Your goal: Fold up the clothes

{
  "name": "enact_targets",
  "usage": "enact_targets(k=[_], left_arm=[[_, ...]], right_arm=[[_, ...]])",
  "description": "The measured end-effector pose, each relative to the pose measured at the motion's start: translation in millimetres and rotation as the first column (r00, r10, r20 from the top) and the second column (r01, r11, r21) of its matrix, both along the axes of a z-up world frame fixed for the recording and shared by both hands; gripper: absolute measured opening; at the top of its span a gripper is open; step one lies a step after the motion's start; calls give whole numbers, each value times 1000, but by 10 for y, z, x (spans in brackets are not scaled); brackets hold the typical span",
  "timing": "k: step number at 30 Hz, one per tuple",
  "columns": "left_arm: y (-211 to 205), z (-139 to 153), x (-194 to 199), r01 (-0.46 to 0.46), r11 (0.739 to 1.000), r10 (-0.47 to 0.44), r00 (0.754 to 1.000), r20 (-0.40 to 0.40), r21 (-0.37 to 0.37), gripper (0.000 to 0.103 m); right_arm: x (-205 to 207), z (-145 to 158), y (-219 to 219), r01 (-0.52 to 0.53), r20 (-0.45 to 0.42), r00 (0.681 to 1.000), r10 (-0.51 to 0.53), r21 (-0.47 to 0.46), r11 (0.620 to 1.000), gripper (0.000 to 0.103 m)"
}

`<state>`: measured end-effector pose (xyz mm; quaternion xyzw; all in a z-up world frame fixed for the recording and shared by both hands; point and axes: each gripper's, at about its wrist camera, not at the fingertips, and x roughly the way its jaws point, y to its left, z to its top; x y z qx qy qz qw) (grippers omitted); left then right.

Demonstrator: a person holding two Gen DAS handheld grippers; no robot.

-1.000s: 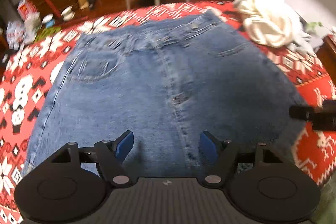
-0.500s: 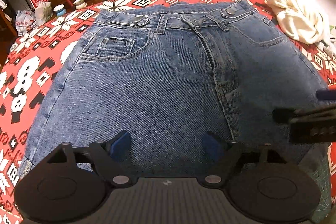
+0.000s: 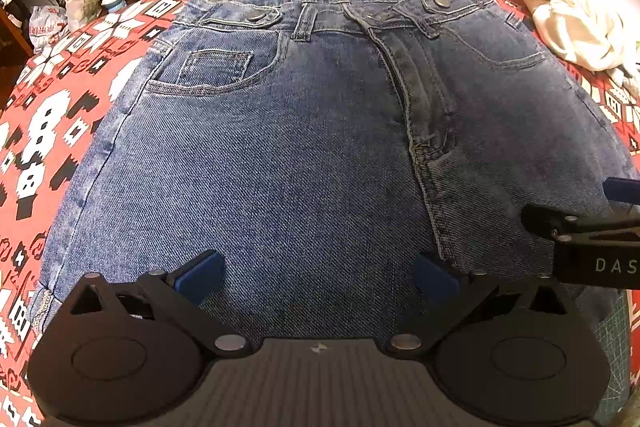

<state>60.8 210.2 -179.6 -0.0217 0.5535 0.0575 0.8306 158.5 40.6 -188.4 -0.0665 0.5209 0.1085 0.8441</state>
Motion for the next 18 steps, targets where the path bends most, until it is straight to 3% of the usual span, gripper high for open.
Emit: enact_targets(k=[6,15,18], left_arm=[[14,-1,89,5,1000,-6,999,-51,-5,103],[16,3,89,6,1000,-7,998,-56,-5,103],[11,7,93,7,1000,-7,998,-56,-4,103]], right_arm=[[78,11,-10,3,-53,999,-3,-1,1000,102],[62,20,4,4,-59,998,-4,-8,1000,102],[161,30,26,17,-122,992,-20,-21,1000,102]])
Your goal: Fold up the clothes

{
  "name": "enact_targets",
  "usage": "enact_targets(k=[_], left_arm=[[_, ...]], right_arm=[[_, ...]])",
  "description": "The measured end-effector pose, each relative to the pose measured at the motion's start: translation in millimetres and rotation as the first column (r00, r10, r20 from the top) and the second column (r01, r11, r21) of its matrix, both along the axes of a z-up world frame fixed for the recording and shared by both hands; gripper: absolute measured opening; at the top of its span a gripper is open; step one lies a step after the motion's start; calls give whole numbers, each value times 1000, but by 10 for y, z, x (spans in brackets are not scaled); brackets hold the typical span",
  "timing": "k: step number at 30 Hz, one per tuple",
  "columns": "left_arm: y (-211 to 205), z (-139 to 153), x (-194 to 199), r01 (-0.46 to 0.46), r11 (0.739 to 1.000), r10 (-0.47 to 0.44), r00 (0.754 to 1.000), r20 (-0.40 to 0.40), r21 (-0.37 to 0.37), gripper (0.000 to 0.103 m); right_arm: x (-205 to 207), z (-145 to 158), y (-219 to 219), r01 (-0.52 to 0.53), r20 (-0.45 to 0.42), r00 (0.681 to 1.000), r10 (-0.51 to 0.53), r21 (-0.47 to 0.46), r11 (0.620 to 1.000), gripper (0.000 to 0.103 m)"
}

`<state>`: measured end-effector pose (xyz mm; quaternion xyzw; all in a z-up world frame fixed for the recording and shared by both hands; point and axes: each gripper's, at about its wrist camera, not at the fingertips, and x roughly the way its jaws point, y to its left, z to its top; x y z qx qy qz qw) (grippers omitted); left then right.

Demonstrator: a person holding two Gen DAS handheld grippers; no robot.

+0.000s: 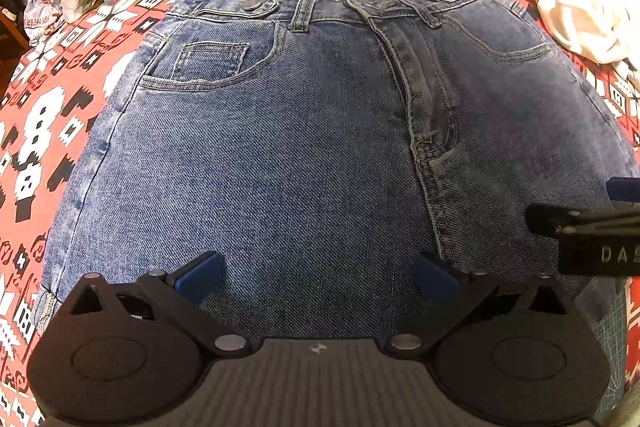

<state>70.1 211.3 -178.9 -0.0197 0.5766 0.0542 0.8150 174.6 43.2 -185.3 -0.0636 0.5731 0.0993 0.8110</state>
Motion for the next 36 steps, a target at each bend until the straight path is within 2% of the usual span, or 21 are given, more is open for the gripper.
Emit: enact_targets(k=[3,8,14,21,27,32,33,34,36], left_arm=[[-4,2,20,-1,1000,1,1000,-13,0,103],[-3,5,92,-19,1000,19,998,-62,-5,103],[6,6,143,-15,1000,14,995,-94,-9,103],[-3,17,147,-34,999,33,995,-99,-7,103],[-4,24,104,-21,1000,20,996,-84,-7,103],[18,32,189,-30,999,28,992,-120,-12,103],[38,62,182,-38,999,38,993,-108,-1,102],[58,92,176,-47,999,47,994,-97,10,97],[109,165,161,-70,997,72,996,-62,28,94]], right_arm=[[104,5,19,6,-56,998,-6,-11,1000,102],[111,16,15,-14,-73,997,13,-14,1000,102],[162,22,24,20,-126,992,-23,-25,999,102],[45,50,1,32,-66,997,-33,-10,999,102],[30,77,13,27,-76,997,-28,-13,1000,102],[-42,109,-5,5,-55,998,-5,-6,1000,102],[-31,130,-10,3,-61,998,-3,-2,1000,102],[-16,165,-18,4,-63,998,-4,4,1000,102],[3,277,-33,2,-31,1000,-2,24,1000,102]])
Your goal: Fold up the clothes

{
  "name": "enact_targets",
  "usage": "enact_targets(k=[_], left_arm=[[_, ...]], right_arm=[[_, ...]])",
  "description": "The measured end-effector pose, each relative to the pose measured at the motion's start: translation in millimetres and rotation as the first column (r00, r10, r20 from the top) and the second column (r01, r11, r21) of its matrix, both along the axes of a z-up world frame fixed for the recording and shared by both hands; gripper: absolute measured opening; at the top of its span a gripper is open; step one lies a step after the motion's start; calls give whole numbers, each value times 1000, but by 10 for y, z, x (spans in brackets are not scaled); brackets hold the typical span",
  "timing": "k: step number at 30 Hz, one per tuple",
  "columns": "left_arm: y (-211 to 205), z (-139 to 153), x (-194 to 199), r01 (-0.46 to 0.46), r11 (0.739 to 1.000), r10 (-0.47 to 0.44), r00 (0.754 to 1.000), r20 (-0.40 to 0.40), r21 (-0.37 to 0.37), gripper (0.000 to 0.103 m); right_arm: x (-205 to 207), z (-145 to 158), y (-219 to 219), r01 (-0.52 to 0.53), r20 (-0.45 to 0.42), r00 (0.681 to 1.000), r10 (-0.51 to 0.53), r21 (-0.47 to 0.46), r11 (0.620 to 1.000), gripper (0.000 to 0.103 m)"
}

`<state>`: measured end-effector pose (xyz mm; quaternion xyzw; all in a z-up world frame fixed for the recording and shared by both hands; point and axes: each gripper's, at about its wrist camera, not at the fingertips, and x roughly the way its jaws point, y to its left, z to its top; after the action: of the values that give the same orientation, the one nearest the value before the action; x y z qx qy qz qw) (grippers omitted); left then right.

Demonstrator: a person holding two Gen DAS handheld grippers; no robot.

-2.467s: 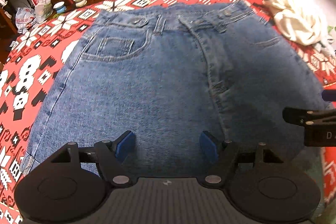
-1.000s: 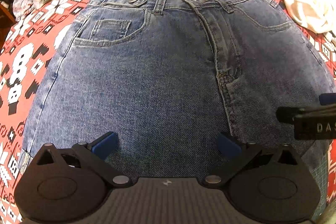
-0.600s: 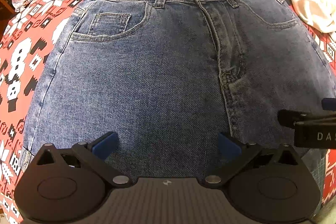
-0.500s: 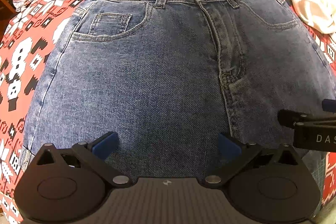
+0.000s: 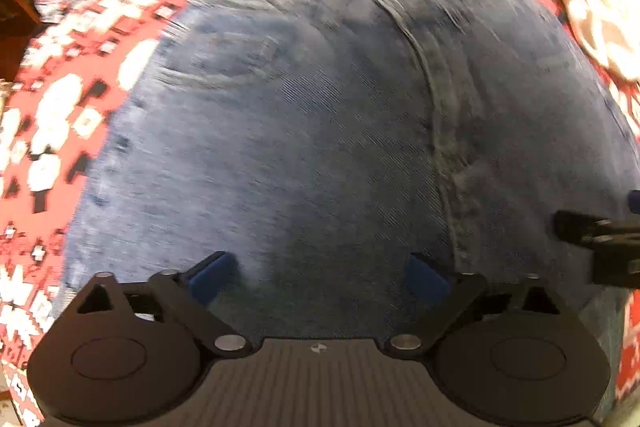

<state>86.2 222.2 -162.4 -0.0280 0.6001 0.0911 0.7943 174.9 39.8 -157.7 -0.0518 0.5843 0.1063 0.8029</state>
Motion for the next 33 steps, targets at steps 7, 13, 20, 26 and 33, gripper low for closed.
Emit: enact_targets(k=[7,13,20,26,33], left_arm=[[210,104,206,-12,999,16,993,116,-40,82],[429,-19,434,-6,998,14,992,126,-65,78],[349,-104,244,32,999,-27,995,99,-42,92],[248,-97,-32,65,998,-63,995,78,-22,94],[248,-124,-338,42,997,-40,999,37,-63,96]], right_arm=[[377,188,113,-97,75,993,96,8,995,102],[630,-71,216,-108,49,993,108,-8,994,102],[388,-218,222,-146,33,988,148,-59,988,102],[145,-237,52,-136,-23,991,135,-44,990,102],[-116,-236,-126,-134,-69,989,131,-37,990,102]])
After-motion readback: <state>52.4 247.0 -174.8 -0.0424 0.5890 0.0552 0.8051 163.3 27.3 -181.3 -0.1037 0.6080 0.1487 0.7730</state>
